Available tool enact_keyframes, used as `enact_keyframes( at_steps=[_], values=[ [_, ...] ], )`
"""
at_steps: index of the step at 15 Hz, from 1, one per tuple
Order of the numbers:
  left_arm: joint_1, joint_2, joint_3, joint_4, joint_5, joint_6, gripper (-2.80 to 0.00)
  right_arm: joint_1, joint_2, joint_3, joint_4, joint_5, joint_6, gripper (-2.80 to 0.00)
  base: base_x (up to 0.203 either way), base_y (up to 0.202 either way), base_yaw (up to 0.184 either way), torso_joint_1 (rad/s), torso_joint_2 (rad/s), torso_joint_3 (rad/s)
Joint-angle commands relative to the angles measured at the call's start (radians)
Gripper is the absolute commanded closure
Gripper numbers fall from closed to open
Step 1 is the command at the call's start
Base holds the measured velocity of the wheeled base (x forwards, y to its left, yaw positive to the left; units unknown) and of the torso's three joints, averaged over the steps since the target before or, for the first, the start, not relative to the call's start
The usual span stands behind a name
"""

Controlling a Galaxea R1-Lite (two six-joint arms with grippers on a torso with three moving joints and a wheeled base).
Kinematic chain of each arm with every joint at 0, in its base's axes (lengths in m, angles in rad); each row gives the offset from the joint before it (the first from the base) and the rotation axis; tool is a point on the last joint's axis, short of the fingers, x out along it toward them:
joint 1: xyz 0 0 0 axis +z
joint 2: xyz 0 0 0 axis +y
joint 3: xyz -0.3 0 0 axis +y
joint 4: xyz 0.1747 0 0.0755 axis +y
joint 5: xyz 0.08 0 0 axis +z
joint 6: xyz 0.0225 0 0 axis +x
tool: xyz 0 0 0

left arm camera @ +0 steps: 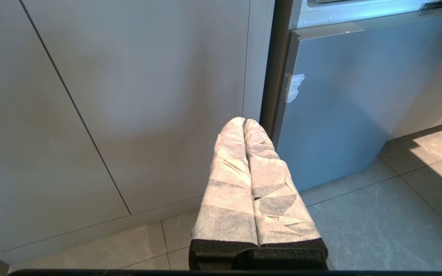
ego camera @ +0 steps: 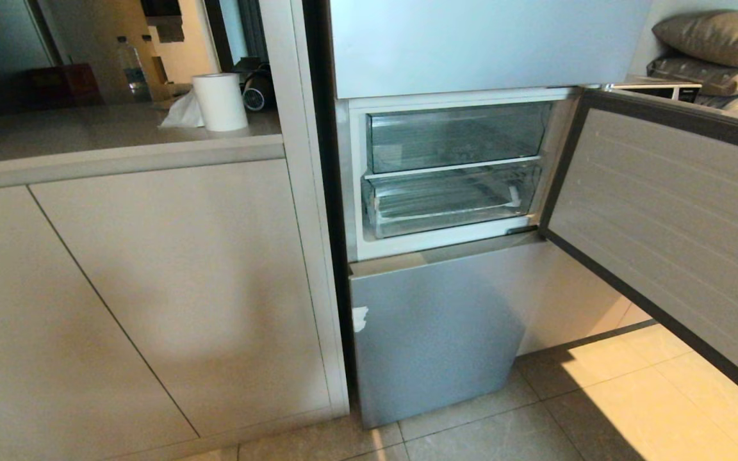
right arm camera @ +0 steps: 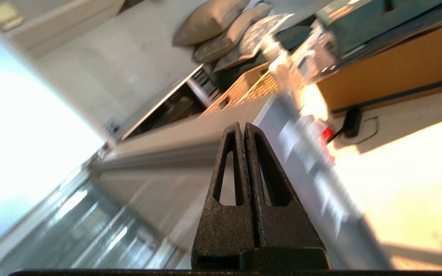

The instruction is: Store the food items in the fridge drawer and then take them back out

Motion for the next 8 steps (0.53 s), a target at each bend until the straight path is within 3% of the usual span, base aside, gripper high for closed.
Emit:
enact_keyframes(
  at_steps=[1, 6, 8],
  values=[
    [0.0, -0.001, 0.0, 0.0, 0.0, 0.0, 0.0, -0.111, 0.136, -0.056, -0.014, 0.078, 0.035, 0.0, 0.0, 0.0, 0.0, 0.0, 0.0, 0.0],
    [0.0, -0.001, 0.0, 0.0, 0.0, 0.0, 0.0, -0.149, 0.333, -0.154, -0.019, 0.125, 0.062, 0.0, 0.0, 0.0, 0.0, 0.0, 0.0, 0.0],
    [0.0, -0.001, 0.0, 0.0, 0.0, 0.0, 0.0, -0.151, 0.402, -0.196, -0.037, 0.127, 0.114, 0.0, 0.0, 0.0, 0.0, 0.0, 0.0, 0.0]
  ],
)
